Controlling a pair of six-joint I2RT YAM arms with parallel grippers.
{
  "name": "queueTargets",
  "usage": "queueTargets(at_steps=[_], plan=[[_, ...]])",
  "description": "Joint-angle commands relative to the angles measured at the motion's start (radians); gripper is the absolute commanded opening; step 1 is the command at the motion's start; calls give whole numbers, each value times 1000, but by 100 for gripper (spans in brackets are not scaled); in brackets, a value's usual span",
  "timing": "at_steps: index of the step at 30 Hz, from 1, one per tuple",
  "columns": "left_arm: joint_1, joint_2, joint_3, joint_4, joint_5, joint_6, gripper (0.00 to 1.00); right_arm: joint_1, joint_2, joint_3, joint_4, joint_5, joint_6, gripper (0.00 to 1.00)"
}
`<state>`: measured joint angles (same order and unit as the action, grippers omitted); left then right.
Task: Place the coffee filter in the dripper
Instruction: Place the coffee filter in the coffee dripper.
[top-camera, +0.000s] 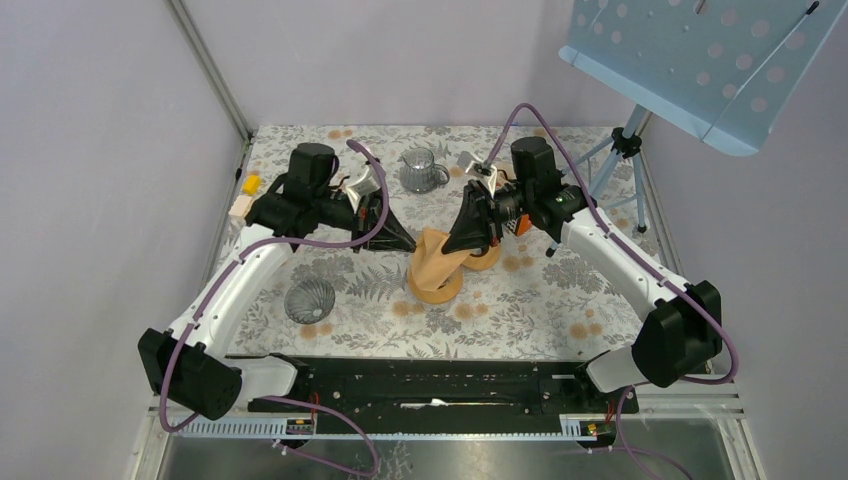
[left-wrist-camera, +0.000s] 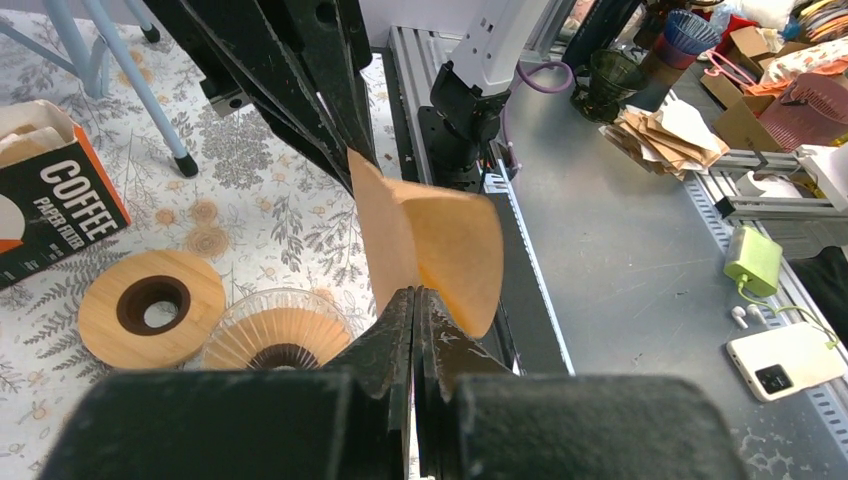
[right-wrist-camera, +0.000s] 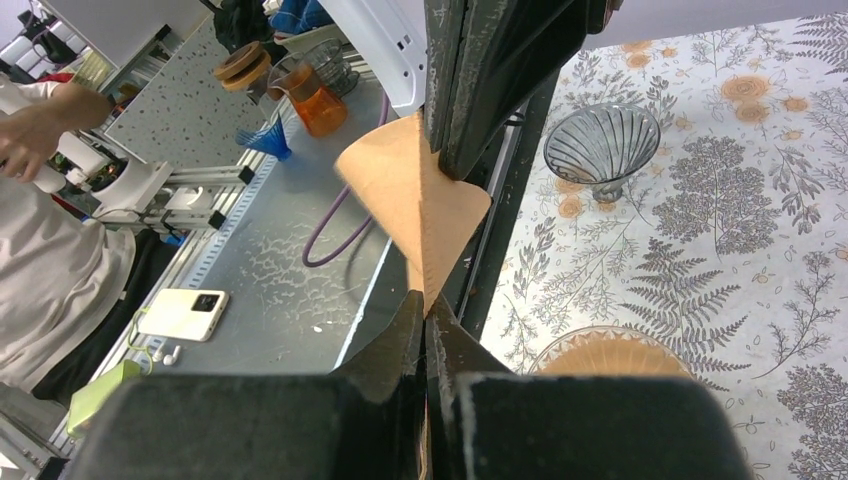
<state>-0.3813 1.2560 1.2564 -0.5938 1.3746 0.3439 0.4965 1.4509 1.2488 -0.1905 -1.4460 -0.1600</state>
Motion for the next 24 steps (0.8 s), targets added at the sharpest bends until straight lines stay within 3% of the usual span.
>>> queueTargets(at_steps=[1,21,24], plan=[[-14,7,56,-6,2,73,0,5,-12,-5,91,-23,70,0],[-47,18,70,-8,-78,93,0,11,-10,-6,61,27,41,0],[-47,13,71,-7,-90,82,16,10,-8,23,-60,60,-71,0]])
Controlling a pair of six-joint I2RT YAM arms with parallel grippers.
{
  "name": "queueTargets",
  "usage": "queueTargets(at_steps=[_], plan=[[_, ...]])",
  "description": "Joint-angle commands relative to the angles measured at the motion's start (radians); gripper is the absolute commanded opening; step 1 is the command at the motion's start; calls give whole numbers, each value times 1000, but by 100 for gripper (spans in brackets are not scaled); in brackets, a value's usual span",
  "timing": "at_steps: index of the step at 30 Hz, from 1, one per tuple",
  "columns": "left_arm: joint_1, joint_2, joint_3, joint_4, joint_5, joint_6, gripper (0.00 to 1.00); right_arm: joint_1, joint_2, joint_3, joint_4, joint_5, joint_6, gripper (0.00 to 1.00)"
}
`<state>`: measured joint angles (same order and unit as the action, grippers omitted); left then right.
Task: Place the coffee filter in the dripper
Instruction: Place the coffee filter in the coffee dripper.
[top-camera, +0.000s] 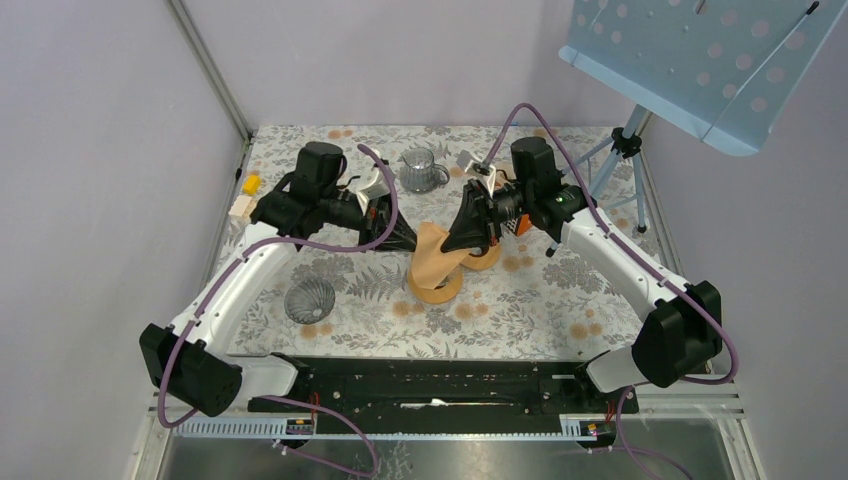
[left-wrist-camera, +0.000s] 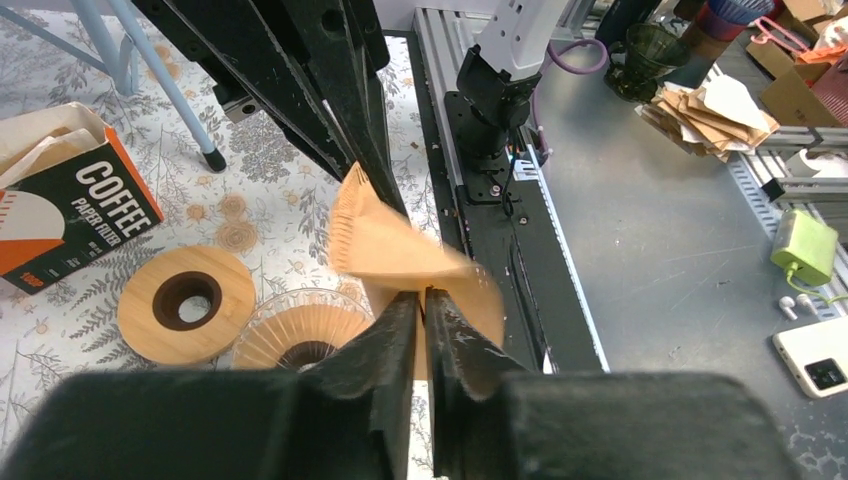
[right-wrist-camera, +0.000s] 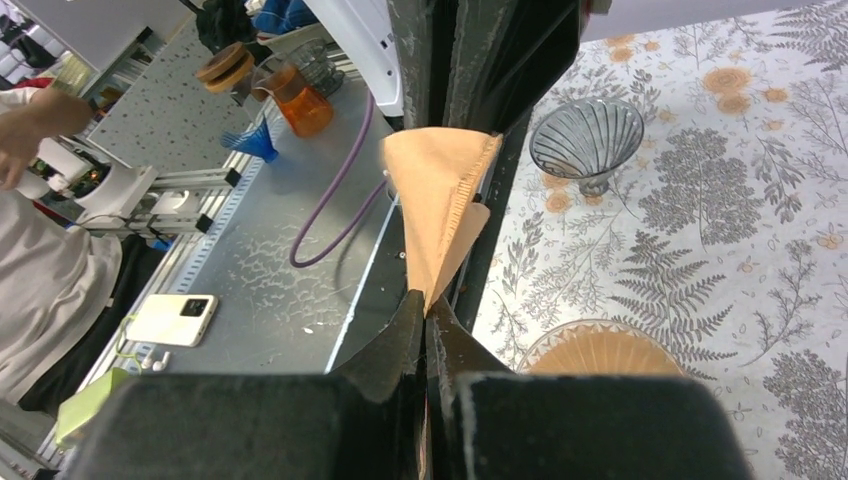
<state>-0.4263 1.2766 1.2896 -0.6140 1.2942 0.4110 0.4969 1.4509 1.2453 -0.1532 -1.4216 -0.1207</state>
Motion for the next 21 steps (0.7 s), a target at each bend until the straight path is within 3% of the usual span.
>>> queueTargets(at_steps=[1,3,8,21], plan=[[-2,-10,37,14,-13,10,21,9,-7,39,-139,45,-145,0],[-1,-17,35,14,-23,7,31,7,-7,53,-188,61,-189,0],[0,-22,32,13,-33,1,42,8,-12,57,-197,64,-195,0],[-3,-11,-24,132,-26,-91,44,8,-26,51,-140,73,-133,0]])
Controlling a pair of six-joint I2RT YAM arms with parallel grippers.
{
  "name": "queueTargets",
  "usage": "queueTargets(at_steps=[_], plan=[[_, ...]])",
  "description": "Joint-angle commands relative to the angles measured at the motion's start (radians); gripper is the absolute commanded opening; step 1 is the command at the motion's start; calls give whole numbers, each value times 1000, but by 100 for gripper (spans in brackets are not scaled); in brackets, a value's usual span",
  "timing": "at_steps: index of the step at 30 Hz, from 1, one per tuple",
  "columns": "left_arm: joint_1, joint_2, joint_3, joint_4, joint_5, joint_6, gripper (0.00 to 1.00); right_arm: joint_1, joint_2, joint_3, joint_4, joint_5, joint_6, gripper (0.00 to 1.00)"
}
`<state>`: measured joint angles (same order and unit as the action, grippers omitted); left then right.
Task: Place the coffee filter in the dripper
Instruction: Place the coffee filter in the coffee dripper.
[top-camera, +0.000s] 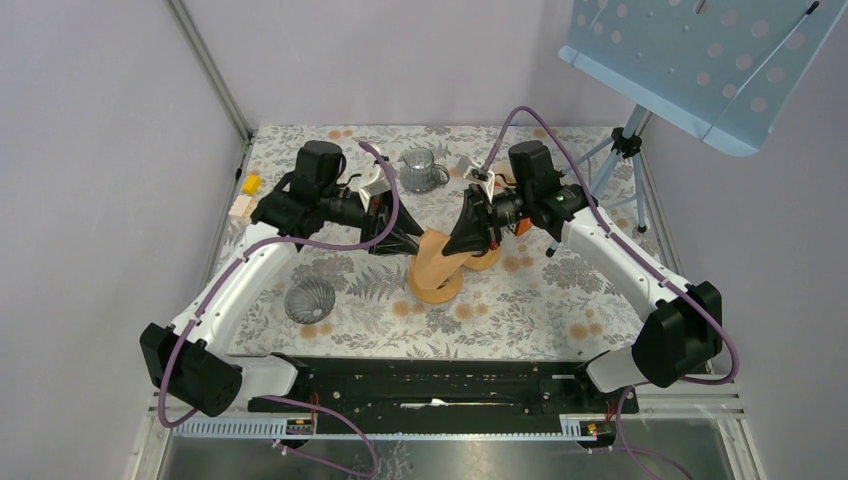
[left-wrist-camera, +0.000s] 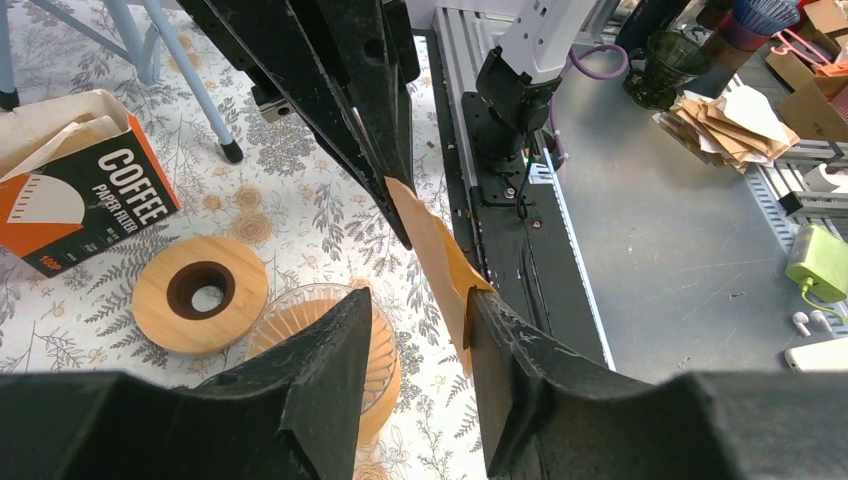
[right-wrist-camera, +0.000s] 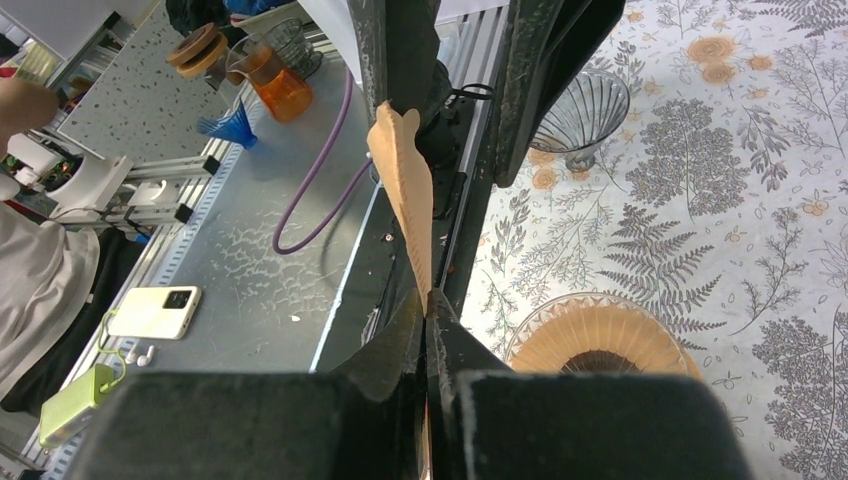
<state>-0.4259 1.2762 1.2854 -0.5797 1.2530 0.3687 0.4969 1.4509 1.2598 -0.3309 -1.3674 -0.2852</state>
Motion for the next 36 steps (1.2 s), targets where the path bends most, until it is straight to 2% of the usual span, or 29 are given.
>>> queueTargets(at_steps=[1,8,12,15,18,19,22,23,24,26,28,31,36], plan=[[-5,-11,-28,110,19,-59,44,7,-26,37,45,25,39,0],[-8,-13,-92,190,19,-138,44,8,-27,46,81,43,72,0],[-7,-13,-126,263,28,-214,39,8,-30,44,102,50,88,0],[-8,-7,-150,363,34,-314,29,6,-30,44,115,62,97,0],[-8,0,-156,427,35,-412,9,5,-26,44,139,85,121,1],[-7,2,-157,449,31,-455,2,4,-25,45,152,98,136,5],[-2,-3,-152,463,-26,-501,0,-3,-24,65,157,191,173,24],[3,-8,-147,458,-61,-515,0,-5,-24,83,141,235,171,32],[11,-11,-142,451,-99,-528,0,-7,-25,107,109,290,160,46],[28,-15,-118,432,-210,-568,0,-9,-25,173,21,403,98,62],[45,-17,-77,411,-369,-642,0,-9,-25,233,-38,531,63,69],[54,1,3,344,-581,-744,0,-9,-8,314,-64,681,73,74],[52,41,75,285,-742,-917,0,10,25,393,-79,817,101,77]])
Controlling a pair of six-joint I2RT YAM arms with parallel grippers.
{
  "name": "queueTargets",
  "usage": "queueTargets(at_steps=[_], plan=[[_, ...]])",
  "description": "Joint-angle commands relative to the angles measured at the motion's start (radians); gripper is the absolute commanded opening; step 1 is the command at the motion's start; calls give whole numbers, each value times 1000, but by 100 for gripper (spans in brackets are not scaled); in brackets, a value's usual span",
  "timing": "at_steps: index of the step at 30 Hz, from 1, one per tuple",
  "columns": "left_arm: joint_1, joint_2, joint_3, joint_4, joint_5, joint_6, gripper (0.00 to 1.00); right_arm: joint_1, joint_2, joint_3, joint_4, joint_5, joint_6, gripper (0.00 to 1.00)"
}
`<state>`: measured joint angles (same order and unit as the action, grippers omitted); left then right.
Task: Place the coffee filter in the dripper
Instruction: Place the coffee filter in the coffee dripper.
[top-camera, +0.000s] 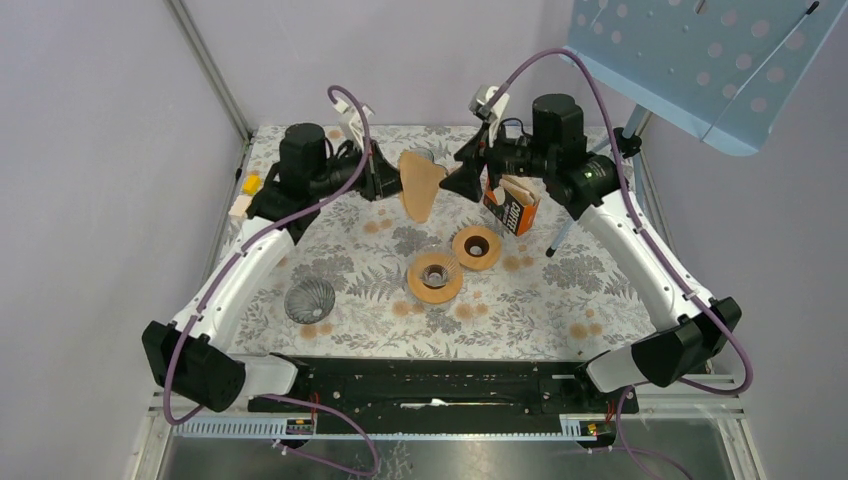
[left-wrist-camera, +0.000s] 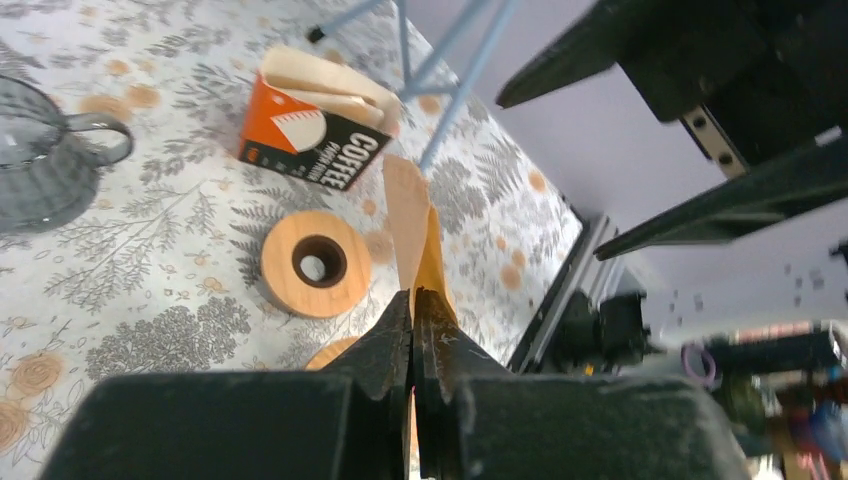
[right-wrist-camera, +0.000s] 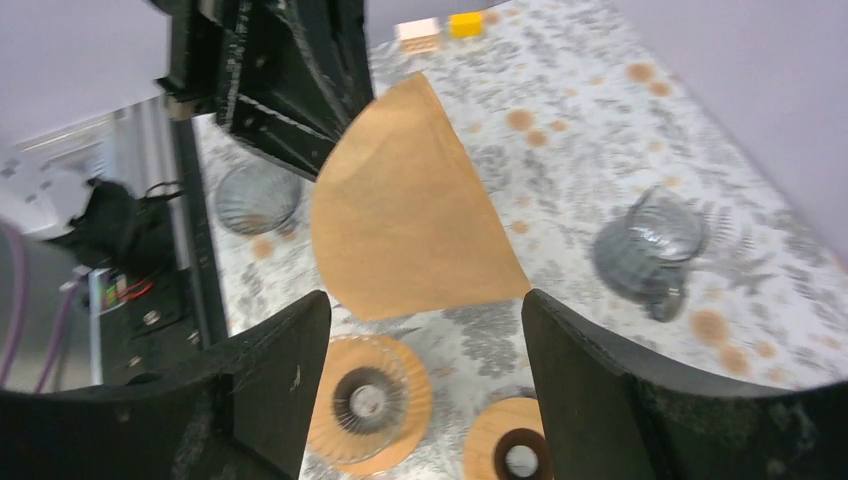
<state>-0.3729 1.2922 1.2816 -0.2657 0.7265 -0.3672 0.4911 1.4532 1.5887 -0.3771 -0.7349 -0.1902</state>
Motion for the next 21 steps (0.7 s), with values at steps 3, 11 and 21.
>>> queueTargets(at_steps=[3,11,21], plan=[[-1,54,84,-14,-231,-311,0,50,43,78,-37,227,16,76],[-24,76,96,-48,-382,-476,0,135,102,126,-72,330,-7,76],[-50,85,67,-38,-414,-531,0,195,171,171,-97,385,-19,76]])
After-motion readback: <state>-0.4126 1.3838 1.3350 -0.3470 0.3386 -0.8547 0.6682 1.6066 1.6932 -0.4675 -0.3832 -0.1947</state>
